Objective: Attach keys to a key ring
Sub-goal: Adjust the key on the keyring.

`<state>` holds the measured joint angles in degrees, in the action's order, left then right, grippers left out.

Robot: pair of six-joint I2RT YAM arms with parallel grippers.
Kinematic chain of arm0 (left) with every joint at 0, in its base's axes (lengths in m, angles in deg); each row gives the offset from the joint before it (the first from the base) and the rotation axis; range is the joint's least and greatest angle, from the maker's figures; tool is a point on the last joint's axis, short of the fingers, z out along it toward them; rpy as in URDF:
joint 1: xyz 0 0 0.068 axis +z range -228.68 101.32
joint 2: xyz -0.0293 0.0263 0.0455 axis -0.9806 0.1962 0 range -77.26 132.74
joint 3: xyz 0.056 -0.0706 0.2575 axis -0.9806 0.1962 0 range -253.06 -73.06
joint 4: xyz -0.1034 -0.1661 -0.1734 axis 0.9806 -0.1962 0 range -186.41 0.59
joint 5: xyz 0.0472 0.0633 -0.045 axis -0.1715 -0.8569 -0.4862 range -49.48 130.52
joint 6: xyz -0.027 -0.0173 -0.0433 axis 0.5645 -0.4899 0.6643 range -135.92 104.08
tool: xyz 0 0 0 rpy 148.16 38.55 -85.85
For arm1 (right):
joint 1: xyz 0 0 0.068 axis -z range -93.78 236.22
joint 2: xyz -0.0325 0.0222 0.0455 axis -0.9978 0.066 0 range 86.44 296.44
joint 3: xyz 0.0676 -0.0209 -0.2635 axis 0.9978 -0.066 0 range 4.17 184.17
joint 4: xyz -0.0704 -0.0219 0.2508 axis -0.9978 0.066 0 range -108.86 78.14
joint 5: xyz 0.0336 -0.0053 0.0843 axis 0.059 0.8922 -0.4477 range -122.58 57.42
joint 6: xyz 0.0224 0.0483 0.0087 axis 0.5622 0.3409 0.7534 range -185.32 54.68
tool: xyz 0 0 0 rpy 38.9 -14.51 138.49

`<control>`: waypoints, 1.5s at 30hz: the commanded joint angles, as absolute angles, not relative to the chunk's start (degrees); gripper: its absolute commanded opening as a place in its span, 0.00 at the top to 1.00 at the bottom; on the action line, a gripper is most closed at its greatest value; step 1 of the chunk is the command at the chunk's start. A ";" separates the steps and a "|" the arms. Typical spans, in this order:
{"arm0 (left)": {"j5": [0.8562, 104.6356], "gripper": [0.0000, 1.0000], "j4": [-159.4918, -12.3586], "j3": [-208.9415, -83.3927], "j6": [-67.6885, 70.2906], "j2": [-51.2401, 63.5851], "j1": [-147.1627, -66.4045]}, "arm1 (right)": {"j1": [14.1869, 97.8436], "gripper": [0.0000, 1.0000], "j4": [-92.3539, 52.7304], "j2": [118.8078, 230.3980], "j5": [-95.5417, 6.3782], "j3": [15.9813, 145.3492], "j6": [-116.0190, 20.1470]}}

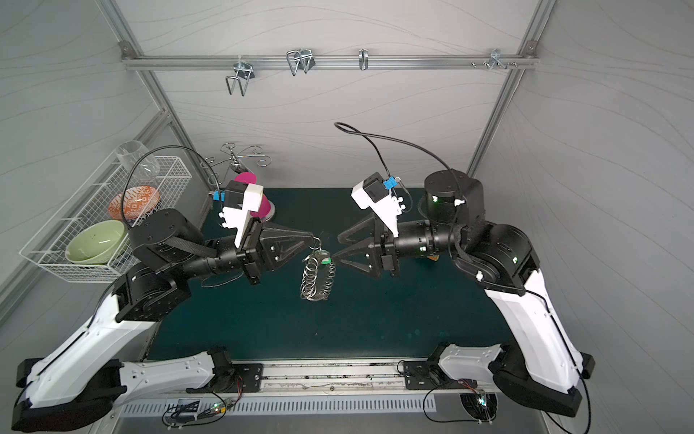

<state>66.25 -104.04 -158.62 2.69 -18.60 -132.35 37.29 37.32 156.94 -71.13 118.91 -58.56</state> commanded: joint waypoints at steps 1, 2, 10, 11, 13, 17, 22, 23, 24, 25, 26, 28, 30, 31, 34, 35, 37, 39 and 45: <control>64.37 1.00 -98.87 -159.20 1.40 -18.72 -132.22 | 35.40 0.45 38.24 157.96 -69.53 121.06 -60.05; 64.18 1.00 -98.86 -159.20 1.40 -18.72 -132.27 | 34.42 0.45 39.07 158.48 -67.82 121.82 -60.61; 64.59 1.00 -98.91 -159.33 1.90 -18.46 -132.21 | 31.53 0.45 40.99 160.57 -62.86 123.00 -62.19; 64.83 1.00 -98.83 -159.31 2.02 -18.38 -132.21 | 31.46 0.45 40.99 160.70 -62.52 123.00 -62.24; 65.20 1.00 -98.72 -159.37 2.26 -18.28 -132.21 | 31.48 0.44 41.07 161.02 -62.04 123.00 -62.48; 66.48 1.00 -98.28 -159.46 2.97 -18.02 -132.25 | 31.46 0.53 40.91 161.52 -62.37 123.09 -62.67; 66.18 1.00 -98.11 -159.15 2.85 -18.20 -132.21 | 31.46 0.84 41.14 161.92 -64.19 123.97 -62.82; 66.18 1.00 -98.11 -159.03 2.85 -18.31 -132.25 | 31.46 0.87 41.42 161.85 -64.46 124.05 -62.90; 66.06 1.00 -98.11 -159.07 2.81 -18.36 -132.23 | 31.47 0.88 41.64 161.81 -64.54 124.09 -62.91; 65.97 1.00 -98.27 -159.02 2.64 -18.37 -132.29 | 31.46 0.89 42.10 161.77 -64.49 124.16 -62.98; 65.84 1.00 -98.35 -159.02 2.47 -18.46 -132.21 | 31.46 0.91 42.61 161.71 -64.50 124.23 -63.24; 65.59 1.00 -98.54 -159.02 2.21 -18.54 -132.21 | 31.46 0.96 43.88 161.59 -64.59 124.64 -63.54; 65.65 1.00 -98.81 -159.03 1.95 -18.55 -132.23 | 31.51 1.00 45.24 161.79 -64.23 125.23 -63.86; 65.65 1.00 -98.95 -159.11 1.92 -18.56 -132.22 | 31.47 1.00 46.00 161.86 -64.23 125.58 -63.99; 65.99 1.00 -98.51 -159.00 1.96 -18.59 -132.26 | 31.46 1.00 47.34 162.32 -64.93 126.14 -64.44; 66.14 1.00 -98.41 -159.00 2.04 -18.47 -132.23 | 31.46 1.00 47.34 162.51 -65.50 126.04 -64.21; 66.69 1.00 -97.88 -159.00 2.20 -18.37 -132.25 | 31.46 1.00 47.43 163.18 -67.07 125.90 -63.72; 67.20 1.00 -97.34 -159.10 2.70 -18.27 -132.21 | 31.46 1.00 47.24 163.89 -68.58 125.66 -63.16; 66.87 1.00 -96.90 -158.83 2.55 -18.85 -132.21 | 31.62 0.70 45.76 163.22 -66.18 123.28 -62.64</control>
<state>66.23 -102.84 -158.40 2.71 -17.84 -132.29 31.80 45.72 163.95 -66.95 124.07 -63.23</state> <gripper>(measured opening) 0.041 0.260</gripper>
